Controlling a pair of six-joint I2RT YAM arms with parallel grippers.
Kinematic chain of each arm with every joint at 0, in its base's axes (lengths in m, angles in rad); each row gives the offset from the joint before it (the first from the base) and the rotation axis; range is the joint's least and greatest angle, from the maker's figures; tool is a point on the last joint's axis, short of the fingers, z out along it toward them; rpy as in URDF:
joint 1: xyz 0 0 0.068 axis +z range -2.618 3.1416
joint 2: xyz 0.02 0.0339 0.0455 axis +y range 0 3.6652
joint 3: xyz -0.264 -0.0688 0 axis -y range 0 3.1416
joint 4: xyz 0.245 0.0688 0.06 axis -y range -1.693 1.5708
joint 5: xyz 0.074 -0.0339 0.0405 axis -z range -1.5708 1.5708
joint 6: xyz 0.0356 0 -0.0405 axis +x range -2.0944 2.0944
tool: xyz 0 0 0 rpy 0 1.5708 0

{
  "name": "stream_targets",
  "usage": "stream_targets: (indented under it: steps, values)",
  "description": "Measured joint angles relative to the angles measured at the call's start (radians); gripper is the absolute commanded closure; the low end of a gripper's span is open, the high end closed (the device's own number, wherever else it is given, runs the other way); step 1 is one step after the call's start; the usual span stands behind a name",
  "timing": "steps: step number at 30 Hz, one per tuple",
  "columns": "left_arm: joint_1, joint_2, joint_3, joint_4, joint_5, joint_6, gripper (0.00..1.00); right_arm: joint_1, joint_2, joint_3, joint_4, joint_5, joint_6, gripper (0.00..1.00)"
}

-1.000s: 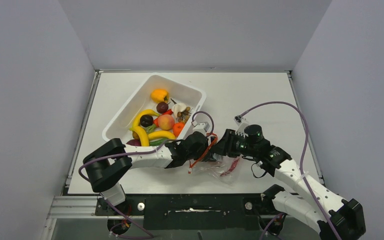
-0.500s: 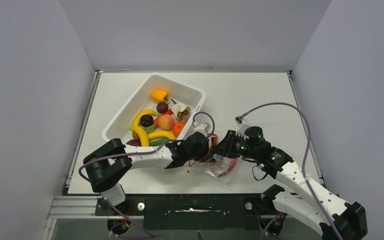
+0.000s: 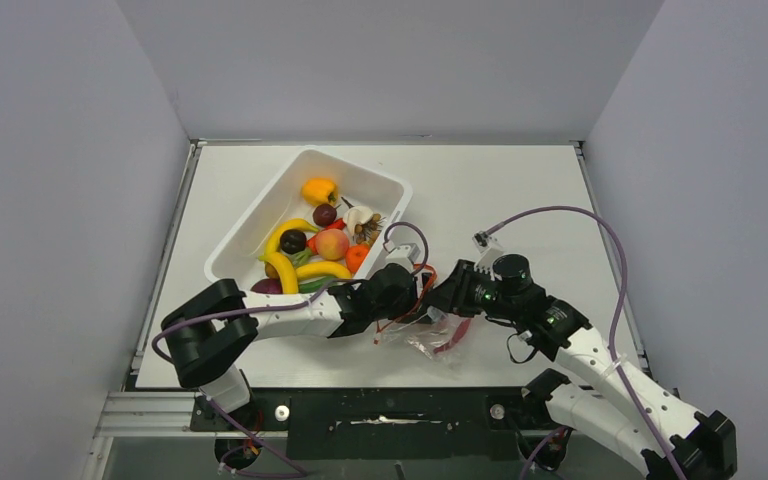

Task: Open the zip-top bag and remove the fake food
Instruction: Pick up the fake fruit from the zipper food storage bag.

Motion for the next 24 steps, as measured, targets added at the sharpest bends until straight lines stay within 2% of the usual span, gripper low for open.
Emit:
stream_targets:
  steps: [5, 10, 14, 19, 24]
  values:
    - [0.004, -0.014, -0.009, -0.008, -0.005, 0.000, 0.75, 0.000, -0.017, 0.000, -0.004, 0.004, -0.002, 0.65]
    - [0.006, -0.020, -0.010, -0.011, -0.005, 0.000, 0.76, -0.002, -0.021, 0.002, -0.008, 0.010, -0.008, 0.76]
    - [0.006, -0.021, -0.010, -0.018, -0.010, 0.000, 0.76, -0.001, -0.021, 0.007, -0.009, 0.004, -0.009, 0.78]
    - [0.010, -0.033, -0.010, -0.054, -0.026, 0.012, 0.76, -0.001, -0.024, 0.014, -0.015, 0.001, -0.027, 0.85]
    - [0.025, -0.096, -0.010, -0.084, -0.036, 0.018, 0.77, -0.015, -0.032, 0.014, -0.091, 0.039, -0.085, 0.93]
